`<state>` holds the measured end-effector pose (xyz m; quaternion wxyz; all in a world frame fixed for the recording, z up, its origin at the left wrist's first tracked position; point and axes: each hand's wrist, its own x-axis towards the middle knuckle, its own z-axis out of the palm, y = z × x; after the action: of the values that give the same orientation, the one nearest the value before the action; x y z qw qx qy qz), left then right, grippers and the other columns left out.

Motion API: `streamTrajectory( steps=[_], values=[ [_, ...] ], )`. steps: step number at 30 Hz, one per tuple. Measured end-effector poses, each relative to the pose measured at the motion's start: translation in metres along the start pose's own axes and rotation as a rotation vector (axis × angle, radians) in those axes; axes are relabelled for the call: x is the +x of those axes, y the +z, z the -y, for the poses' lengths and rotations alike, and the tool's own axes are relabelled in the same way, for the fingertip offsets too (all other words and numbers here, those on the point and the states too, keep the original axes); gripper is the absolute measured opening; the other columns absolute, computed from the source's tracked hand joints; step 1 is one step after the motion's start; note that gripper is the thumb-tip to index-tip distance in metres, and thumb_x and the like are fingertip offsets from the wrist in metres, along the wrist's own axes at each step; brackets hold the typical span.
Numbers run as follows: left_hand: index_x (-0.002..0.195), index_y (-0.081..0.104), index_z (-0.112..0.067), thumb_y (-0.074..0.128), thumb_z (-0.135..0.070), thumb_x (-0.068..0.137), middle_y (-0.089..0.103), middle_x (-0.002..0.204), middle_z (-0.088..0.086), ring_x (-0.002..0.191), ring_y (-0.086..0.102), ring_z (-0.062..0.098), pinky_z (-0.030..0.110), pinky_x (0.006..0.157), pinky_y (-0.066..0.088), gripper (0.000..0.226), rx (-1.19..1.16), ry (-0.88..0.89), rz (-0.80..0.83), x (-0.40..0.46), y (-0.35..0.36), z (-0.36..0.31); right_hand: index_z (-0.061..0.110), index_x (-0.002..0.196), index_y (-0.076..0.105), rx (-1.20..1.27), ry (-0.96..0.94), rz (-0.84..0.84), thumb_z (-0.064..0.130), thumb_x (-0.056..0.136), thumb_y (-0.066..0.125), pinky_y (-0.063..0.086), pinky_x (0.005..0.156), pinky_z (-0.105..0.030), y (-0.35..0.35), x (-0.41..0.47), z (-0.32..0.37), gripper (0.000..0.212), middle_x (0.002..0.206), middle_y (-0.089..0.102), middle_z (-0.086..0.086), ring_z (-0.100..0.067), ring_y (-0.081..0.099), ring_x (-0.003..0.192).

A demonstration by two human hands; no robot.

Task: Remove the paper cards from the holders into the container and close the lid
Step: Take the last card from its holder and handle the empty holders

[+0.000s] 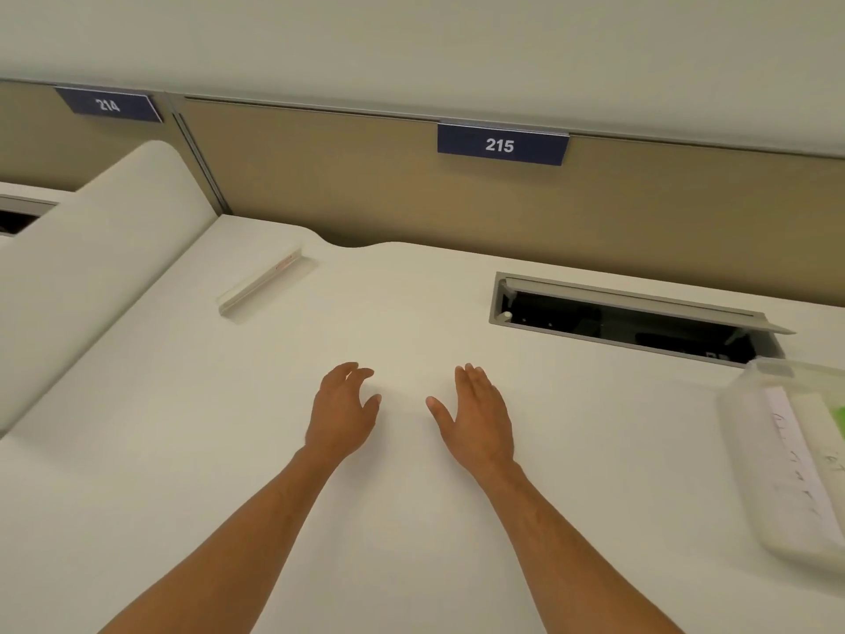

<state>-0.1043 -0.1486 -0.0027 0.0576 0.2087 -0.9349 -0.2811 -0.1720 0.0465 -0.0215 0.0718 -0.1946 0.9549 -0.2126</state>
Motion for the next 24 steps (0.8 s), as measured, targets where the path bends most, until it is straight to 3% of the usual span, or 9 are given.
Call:
streamTrajectory(
  steps=[8, 13, 24],
  values=[
    [0.138, 0.051, -0.012, 0.063, -0.029, 0.092, 0.037, 0.153, 0.014, 0.145, 0.025, 0.032, 0.046, 0.116, 0.025, 0.051, 0.209, 0.043, -0.074, 0.054, -0.024, 0.062, 0.012, 0.154, 0.015, -0.120, -0.039, 0.038, 0.064, 0.096, 0.020, -0.003, 0.121, -0.037, 0.040, 0.041, 0.029, 0.078, 0.163, 0.011, -0.005, -0.018, 0.001, 0.150],
    [0.141, 0.049, -0.011, 0.064, -0.029, 0.091, 0.034, 0.156, 0.015, 0.147, 0.022, 0.033, 0.049, 0.117, 0.020, 0.055, 0.317, 0.056, -0.142, 0.103, -0.043, 0.095, 0.013, 0.154, 0.015, -0.212, -0.058, -0.038, 0.065, 0.094, 0.008, -0.007, 0.121, -0.041, 0.057, 0.045, 0.027, 0.080, 0.163, 0.011, -0.004, -0.016, -0.001, 0.150],
    [0.152, 0.024, -0.014, 0.056, -0.033, 0.093, 0.010, 0.163, 0.015, 0.150, 0.000, 0.032, 0.053, 0.118, 0.000, 0.069, 0.443, -0.158, -0.229, 0.173, -0.071, 0.138, 0.012, 0.154, 0.018, -0.238, -0.056, -0.055, 0.063, 0.095, 0.011, 0.000, 0.122, -0.043, 0.061, 0.048, 0.027, 0.078, 0.162, 0.015, -0.004, -0.016, 0.002, 0.150]
  ],
)
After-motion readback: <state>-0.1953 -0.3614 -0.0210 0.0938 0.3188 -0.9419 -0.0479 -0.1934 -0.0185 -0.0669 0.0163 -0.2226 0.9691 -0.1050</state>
